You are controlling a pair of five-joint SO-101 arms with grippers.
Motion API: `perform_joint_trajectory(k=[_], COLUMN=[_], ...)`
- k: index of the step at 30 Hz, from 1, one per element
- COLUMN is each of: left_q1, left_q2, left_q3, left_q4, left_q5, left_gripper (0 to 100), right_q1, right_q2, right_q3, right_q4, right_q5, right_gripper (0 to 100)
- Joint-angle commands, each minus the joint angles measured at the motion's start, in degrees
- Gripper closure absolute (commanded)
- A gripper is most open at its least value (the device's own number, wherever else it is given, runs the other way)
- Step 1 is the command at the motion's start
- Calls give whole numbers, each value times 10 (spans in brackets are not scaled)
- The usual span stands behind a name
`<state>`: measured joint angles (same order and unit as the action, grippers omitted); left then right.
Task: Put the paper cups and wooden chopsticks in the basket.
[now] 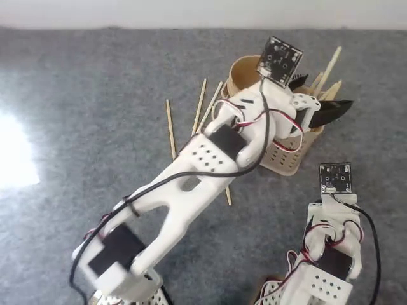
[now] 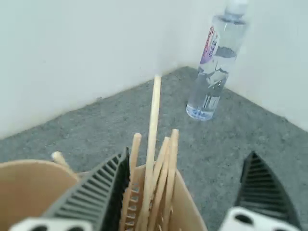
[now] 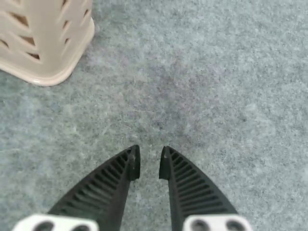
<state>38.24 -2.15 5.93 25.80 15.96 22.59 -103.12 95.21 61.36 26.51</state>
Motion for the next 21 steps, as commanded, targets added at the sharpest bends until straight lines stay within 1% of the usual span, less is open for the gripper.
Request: perform_joint_trajectory(k=[1,3,7,9,11,14,17,19,21], left_q1=[4,0,-40,-66,-104,-188,-267,-305,-324], left_q2=[-119,-176,-273,-309,-329,-331,-309,-278,-235], left_q3=[-7,-7,-7,-7,-7,-7,-4,-4,-4], left_q4=[105,142,157,190,244,336,407,441,468], left_q5=[-60,-91,-141,-165,-177,-177,-168,-160,-159], left_gripper=[667,709,814,840,844,844,844,844,844], right_q1=[-5,-5,-5,-5,-5,-5,-5,-5,-5], right_q2=[-8,-8,-8,-8,-8,-8,-8,-8,-8], right_q3=[11,11,11,11,11,11,11,11,11], right_q4=[-13,-13,-12,-11,-11,-11,-11,-11,-11], right_q5=[8,8,8,8,8,8,8,8,8], right_gripper=[919,919,919,919,919,919,919,919,919])
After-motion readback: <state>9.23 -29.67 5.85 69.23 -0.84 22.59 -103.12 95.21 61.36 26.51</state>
